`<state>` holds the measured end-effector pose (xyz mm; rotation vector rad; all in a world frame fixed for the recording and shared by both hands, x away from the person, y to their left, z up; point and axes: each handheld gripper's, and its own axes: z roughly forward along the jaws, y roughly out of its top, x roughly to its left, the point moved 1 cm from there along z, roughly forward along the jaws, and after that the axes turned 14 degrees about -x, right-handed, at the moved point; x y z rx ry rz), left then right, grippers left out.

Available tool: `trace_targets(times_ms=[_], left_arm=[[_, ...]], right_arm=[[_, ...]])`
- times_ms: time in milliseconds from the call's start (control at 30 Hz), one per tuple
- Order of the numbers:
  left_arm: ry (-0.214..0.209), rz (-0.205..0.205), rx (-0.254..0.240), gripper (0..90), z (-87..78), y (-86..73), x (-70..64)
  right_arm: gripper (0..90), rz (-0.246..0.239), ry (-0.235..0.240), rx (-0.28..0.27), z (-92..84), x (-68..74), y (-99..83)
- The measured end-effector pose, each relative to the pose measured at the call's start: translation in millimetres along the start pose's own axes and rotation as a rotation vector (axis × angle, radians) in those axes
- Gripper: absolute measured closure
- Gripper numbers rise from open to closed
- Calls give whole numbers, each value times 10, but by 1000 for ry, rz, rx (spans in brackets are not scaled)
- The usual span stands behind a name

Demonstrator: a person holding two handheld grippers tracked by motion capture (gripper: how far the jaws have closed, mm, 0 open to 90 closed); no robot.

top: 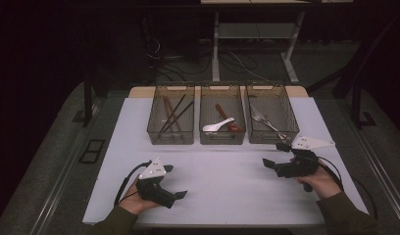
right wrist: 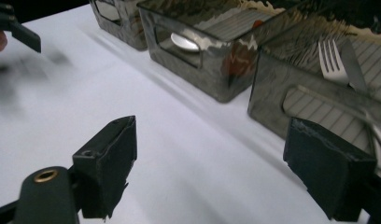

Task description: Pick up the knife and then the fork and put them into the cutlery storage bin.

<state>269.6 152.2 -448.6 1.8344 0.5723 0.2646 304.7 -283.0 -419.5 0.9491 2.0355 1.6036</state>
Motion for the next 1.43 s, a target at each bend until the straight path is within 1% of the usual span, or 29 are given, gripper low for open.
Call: trace_targets(times_ms=[200,267,400,467,733,833,1433], left_arm=[[1,-4,-2,0,0,1,-9],[1,-6,-3,0,1,0,-13],[-1,-5,-3,0,2,0,-14],[-1,-3,-1,0,1,0,-14],[1,-6,-1,0,-6,-3,-14],[1,-7,0,0,-7,-5,-14],[-3,-1,1,0,-3,-4,-21]], right_arm=[[173,10,18,19,-77,75,-157],[173,8,19,21,-102,94,-201],[173,20,23,22,-148,135,-276],[173,19,22,31,-165,155,-306],[173,38,21,51,-214,161,-420],[173,31,20,60,-207,157,-437],[173,8,30,65,-210,156,-441]])
